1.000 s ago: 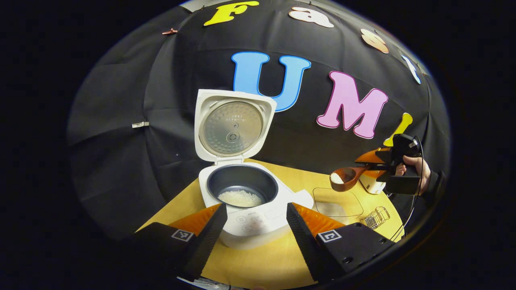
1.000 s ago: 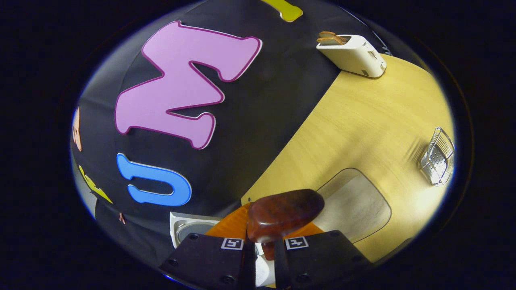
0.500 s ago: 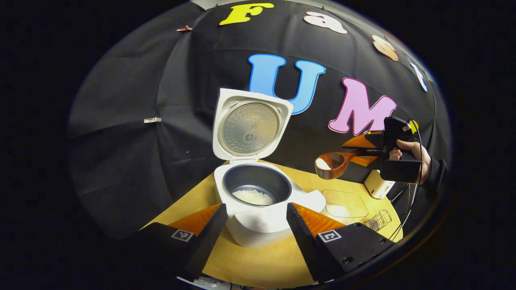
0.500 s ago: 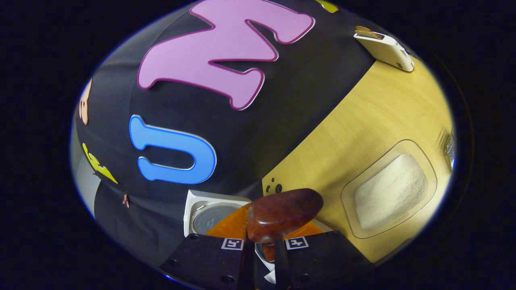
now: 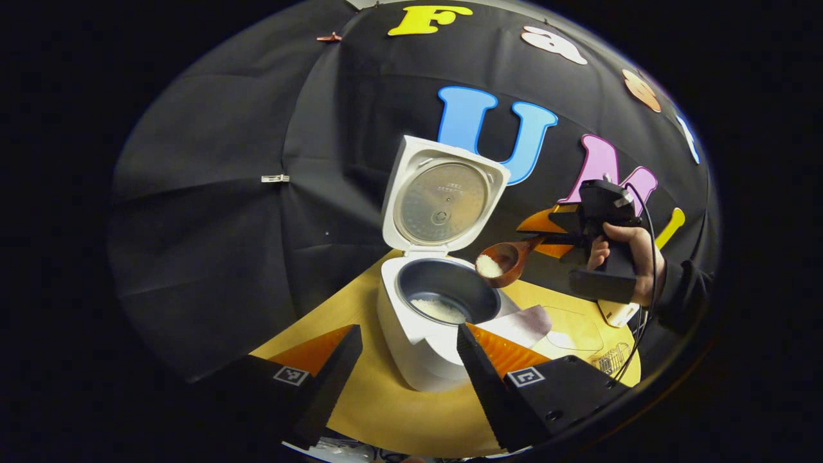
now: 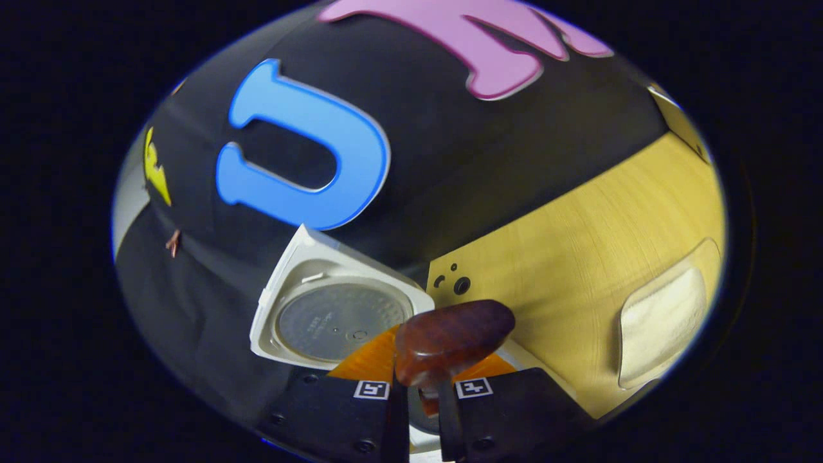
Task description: Close the left gripper, press the button to open the rice cooker; take a wooden spoon from the chopstick holder with the right hand, scoop a spoonful of rice and pour it into the rice cooker, then put the wooden spoon back into the chopstick holder.
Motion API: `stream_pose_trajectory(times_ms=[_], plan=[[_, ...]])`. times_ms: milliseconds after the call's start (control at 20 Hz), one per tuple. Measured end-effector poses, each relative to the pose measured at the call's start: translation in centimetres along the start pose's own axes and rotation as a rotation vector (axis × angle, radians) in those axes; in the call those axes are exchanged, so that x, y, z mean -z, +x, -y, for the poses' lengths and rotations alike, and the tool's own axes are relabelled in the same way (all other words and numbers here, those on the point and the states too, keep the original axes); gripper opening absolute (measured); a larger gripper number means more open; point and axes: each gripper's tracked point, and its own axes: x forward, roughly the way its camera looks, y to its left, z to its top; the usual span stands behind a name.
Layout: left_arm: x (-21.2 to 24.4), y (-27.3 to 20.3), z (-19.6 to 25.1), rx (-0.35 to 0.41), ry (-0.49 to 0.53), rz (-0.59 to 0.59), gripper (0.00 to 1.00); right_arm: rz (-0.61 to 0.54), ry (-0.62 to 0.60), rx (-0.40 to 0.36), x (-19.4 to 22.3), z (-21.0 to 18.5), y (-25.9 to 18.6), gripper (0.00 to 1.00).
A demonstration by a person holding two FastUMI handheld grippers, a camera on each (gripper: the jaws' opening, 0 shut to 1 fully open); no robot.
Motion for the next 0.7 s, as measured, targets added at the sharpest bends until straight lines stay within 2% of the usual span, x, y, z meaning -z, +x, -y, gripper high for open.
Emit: stream_pose_trajectory(times_ms=[50,150,200,250,550,600,700], plan=[[-0.2,0.1,-0.4,-0.006,-0.006,0.002,0.96,-0.005,-0.055,-0.009,0.5,-0.9,0.4,0.22],[-0.3,0.1,-1.0,-0.018,-0.015,0.006,0.92,-0.011,-0.167,-0.019,1.8,-2.0,1.7,0.23],[-0.2,0.1,-1.4,-0.023,-0.017,0.007,0.92,-0.014,-0.236,-0.020,2.4,-2.3,2.1,0.22],[-0.3,0.1,-1.7,-0.028,-0.019,0.009,0.96,-0.010,-0.312,-0.022,2.9,-2.5,2.4,0.22],[-0.3,-0.1,-2.4,-0.046,-0.025,0.009,0.96,0.062,-0.870,-0.109,6.1,-5.7,2.3,0.22],[-0.3,-0.4,-2.5,-0.048,-0.023,0.012,0.96,0.068,-0.933,-0.131,6.7,-6.3,2.0,0.22],[-0.6,-0.6,-2.7,-0.052,-0.029,0.026,0.96,0.061,-0.988,-0.143,7.7,-6.3,2.3,0.22]])
